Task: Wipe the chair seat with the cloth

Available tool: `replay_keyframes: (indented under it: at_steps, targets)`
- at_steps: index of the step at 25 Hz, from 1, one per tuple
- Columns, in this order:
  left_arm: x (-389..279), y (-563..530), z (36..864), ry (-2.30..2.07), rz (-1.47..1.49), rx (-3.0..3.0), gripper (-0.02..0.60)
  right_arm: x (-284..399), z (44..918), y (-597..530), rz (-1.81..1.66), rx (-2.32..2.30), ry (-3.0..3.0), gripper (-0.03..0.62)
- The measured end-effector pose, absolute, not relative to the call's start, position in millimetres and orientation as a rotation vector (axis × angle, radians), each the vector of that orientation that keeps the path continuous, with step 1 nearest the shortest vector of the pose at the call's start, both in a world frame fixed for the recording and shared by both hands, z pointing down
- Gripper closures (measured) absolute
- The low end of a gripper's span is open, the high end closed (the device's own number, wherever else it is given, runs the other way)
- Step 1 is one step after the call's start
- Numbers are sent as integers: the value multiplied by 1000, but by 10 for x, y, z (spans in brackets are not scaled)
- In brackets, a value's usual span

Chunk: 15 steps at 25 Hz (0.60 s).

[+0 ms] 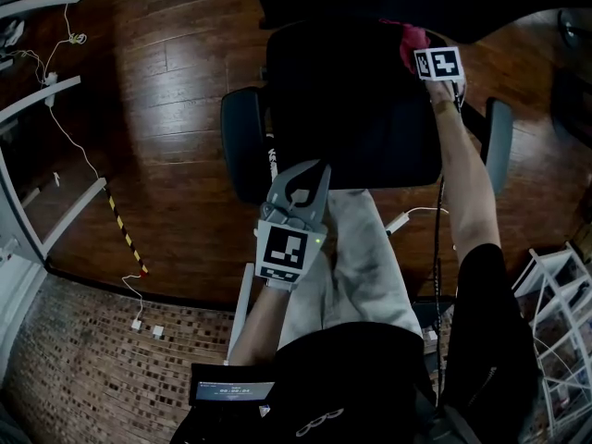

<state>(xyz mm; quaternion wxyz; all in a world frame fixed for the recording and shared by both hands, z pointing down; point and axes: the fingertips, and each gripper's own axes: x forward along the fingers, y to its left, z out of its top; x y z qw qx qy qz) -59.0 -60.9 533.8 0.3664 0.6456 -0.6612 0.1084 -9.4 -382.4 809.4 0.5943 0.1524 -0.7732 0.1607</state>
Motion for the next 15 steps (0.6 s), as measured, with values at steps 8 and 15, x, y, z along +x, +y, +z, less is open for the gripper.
replay_keyframes:
  at_steps: [8, 15]
  targets:
    - [-547, -534, 5300, -1684, 271, 1674, 591, 455, 7765, -4304, 30, 510, -1599, 517]
    - [-608, -415, 5289, -1676, 278, 1692, 591, 556, 7889, -4005, 14, 517, -1566, 519]
